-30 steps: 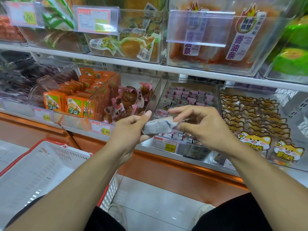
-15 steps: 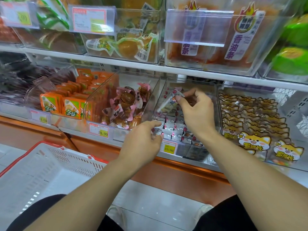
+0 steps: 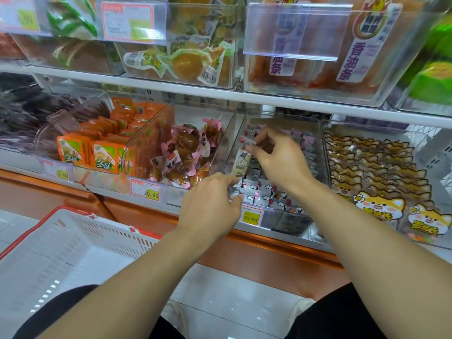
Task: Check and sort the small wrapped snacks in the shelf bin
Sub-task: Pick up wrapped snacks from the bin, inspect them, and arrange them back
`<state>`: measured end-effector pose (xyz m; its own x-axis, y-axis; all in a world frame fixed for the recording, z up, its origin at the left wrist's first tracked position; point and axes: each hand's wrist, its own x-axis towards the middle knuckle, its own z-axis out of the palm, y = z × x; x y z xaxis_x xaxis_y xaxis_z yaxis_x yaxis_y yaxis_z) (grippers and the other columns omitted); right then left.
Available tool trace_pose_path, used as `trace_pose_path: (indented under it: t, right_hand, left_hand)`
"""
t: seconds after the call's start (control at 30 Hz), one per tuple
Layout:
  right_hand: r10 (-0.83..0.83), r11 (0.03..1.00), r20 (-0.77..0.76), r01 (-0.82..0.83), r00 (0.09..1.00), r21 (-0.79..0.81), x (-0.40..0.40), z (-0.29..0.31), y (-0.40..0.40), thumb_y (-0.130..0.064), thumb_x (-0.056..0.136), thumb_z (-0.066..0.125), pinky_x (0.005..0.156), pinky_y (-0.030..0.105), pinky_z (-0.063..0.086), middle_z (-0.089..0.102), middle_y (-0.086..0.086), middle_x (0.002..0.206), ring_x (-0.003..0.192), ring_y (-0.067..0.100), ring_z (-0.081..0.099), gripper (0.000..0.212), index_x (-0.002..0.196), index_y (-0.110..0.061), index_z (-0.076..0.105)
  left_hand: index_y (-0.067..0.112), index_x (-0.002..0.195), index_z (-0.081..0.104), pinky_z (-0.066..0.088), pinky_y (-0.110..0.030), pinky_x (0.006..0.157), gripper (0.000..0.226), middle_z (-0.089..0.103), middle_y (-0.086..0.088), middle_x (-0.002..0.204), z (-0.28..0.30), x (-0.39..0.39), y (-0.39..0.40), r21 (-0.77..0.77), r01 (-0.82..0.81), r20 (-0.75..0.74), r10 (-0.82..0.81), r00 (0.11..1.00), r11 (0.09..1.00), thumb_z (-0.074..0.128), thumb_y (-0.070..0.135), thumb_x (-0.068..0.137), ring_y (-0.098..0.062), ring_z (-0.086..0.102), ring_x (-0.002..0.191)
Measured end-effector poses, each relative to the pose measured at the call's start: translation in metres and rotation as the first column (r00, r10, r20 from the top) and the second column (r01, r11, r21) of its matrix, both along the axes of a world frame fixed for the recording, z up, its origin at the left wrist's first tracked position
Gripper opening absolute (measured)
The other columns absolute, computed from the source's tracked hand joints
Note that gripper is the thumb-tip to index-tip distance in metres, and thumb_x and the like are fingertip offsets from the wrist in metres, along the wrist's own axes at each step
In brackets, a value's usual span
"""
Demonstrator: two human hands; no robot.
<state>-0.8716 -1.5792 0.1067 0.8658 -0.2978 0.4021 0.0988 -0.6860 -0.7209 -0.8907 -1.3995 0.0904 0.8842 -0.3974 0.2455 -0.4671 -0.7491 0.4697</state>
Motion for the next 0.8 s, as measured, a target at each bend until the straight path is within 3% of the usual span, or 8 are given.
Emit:
trace_pose_path:
  t: [0.13, 0.27, 0.37, 0.47, 0.57, 0.67, 0.8]
  right_hand:
    - [-0.009, 1.000, 0.045, 0.010, 0.999, -0.020, 0.002, -0.005, -0.005, -0.027, 0.092, 0.070, 0.055, 0.005, 0.037, 0.062, -0.013, 0.074, 0.072, -0.011, 0.055, 0.016, 0.084, -0.025, 0.057]
    - [0.022, 0.998, 0.083, -0.017, 0.996, -0.059, 0.003, -0.009, -0.003, -0.022, 0.093, 0.068, 0.058, 0.015, 0.044, 0.065, -0.008, 0.074, 0.076, 0.003, 0.059, 0.013, 0.086, -0.020, 0.059]
    - [0.096, 0.990, 0.108, -0.084, 0.989, -0.110, 0.003, -0.011, -0.001, -0.014, 0.092, 0.069, 0.064, 0.010, 0.045, 0.066, -0.013, 0.077, 0.078, 0.000, 0.060, 0.010, 0.085, -0.017, 0.062]
    - [0.110, 0.974, -0.116, -0.130, 0.987, -0.184, 0.005, -0.016, 0.001, -0.023, 0.091, 0.070, 0.068, 0.027, 0.051, 0.069, -0.009, 0.082, 0.080, 0.008, 0.065, 0.013, 0.085, -0.022, 0.060]
    - [0.076, 0.961, -0.192, -0.123, 0.979, -0.248, 0.009, -0.016, 0.001, -0.027, 0.094, 0.069, 0.062, 0.027, 0.045, 0.065, -0.008, 0.083, 0.078, 0.013, 0.060, 0.011, 0.090, -0.024, 0.059]
    - [0.089, 0.971, -0.189, -0.127, 0.978, -0.202, 0.011, -0.017, 0.000, -0.023, 0.096, 0.064, 0.061, 0.015, 0.039, 0.064, -0.010, 0.085, 0.079, 0.009, 0.059, 0.007, 0.092, -0.025, 0.059]
    - [-0.117, 0.993, -0.012, 0.117, 0.993, -0.024, 0.017, -0.020, -0.006, -0.011, 0.098, 0.058, 0.063, 0.011, 0.040, 0.064, -0.006, 0.092, 0.082, 0.012, 0.060, 0.007, 0.099, -0.018, 0.059]
  left_hand:
    - [0.025, 0.136, 0.061, 0.047, -0.037, 0.099, 0.044, 0.066, 0.005, 0.129, -0.002, 0.002, -0.002, 0.014, 0.027, 0.060, -0.028, 0.998, 1.000, 0.066, 0.034, 0.093, -0.017, 0.054, 0.119]
    - [0.019, 0.138, 0.059, 0.037, -0.034, 0.101, 0.047, 0.065, 0.001, 0.132, -0.001, 0.004, -0.009, 0.091, 0.085, 0.171, -0.100, 0.980, 0.992, 0.061, 0.038, 0.096, -0.020, 0.047, 0.119]
    - [0.011, 0.154, 0.036, 0.021, -0.041, 0.117, 0.070, 0.039, -0.006, 0.159, -0.002, 0.002, -0.018, 0.299, 0.172, 0.139, -0.222, 0.965, 0.938, 0.040, 0.057, 0.100, -0.023, 0.027, 0.144]
    - [0.005, 0.159, 0.004, -0.006, -0.054, 0.123, 0.090, 0.008, -0.012, 0.169, -0.010, -0.001, -0.024, 0.539, 0.175, 0.043, -0.234, 0.971, 0.824, 0.019, 0.070, 0.098, -0.025, 0.001, 0.156]
    - [0.003, 0.159, 0.005, -0.009, -0.058, 0.122, 0.093, 0.012, -0.015, 0.168, -0.012, -0.002, -0.028, 0.597, 0.143, 0.057, -0.220, 0.974, 0.790, 0.025, 0.070, 0.098, -0.029, 0.004, 0.156]
    - [0.007, 0.158, 0.016, -0.005, -0.058, 0.123, 0.091, 0.025, -0.014, 0.162, -0.011, -0.002, -0.029, 0.571, 0.149, 0.063, -0.224, 0.973, 0.808, 0.039, 0.068, 0.096, -0.030, 0.015, 0.152]
    - [0.013, 0.158, 0.016, -0.003, -0.060, 0.123, 0.090, 0.027, -0.009, 0.159, -0.013, 0.000, -0.026, 0.564, 0.177, 0.018, -0.226, 0.974, 0.807, 0.044, 0.069, 0.094, -0.027, 0.019, 0.150]
